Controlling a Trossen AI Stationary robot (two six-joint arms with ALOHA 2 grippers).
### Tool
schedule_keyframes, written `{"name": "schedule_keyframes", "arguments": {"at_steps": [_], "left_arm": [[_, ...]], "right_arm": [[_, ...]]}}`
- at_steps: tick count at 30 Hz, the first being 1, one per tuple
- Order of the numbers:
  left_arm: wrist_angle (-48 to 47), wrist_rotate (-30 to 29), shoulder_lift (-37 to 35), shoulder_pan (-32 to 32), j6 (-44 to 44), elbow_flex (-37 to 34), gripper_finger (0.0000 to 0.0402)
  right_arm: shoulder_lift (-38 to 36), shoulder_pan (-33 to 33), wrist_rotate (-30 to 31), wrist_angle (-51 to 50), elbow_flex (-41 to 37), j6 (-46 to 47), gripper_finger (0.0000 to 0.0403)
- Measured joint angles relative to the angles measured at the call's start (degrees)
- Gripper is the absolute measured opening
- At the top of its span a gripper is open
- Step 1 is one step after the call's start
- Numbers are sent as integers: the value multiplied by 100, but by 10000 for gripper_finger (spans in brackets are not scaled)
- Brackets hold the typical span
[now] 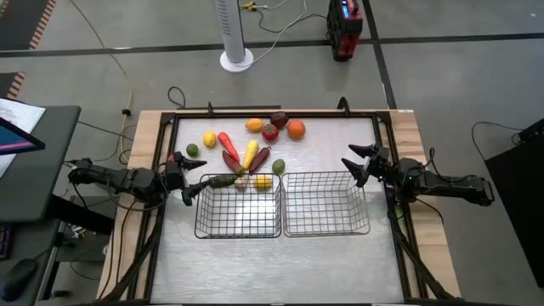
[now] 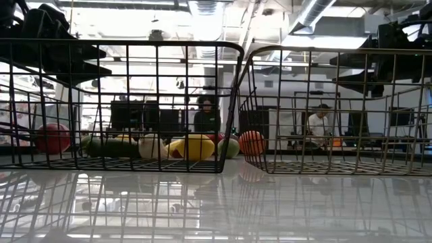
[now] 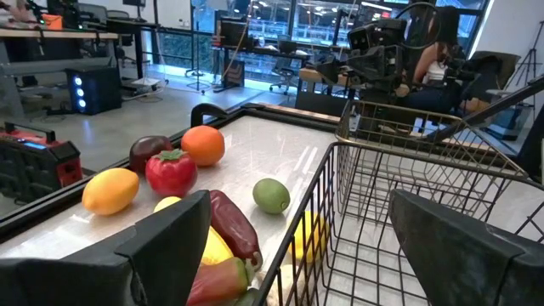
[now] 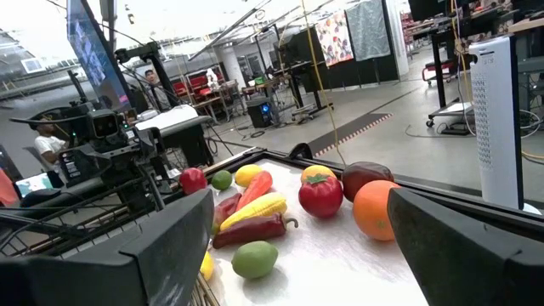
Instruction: Sort produce into baskets
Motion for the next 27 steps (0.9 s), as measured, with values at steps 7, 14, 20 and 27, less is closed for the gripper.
{"name": "schedule_keyframes", "arguments": {"at_steps": [7, 14, 20, 27], "left_arm": [[0, 1, 0, 1, 0, 1, 347], [0, 2, -1, 2, 0, 0, 347], [0, 1, 0, 1, 0, 0, 347], [507, -37, 2, 2, 106, -6, 347]], "right_arm": [[1, 0, 0, 2, -2, 1, 377], [-1, 0, 0, 2, -2, -1, 377], [1, 1, 0, 0, -2, 0, 377], [0, 2, 0, 2, 0, 1, 377]]}}
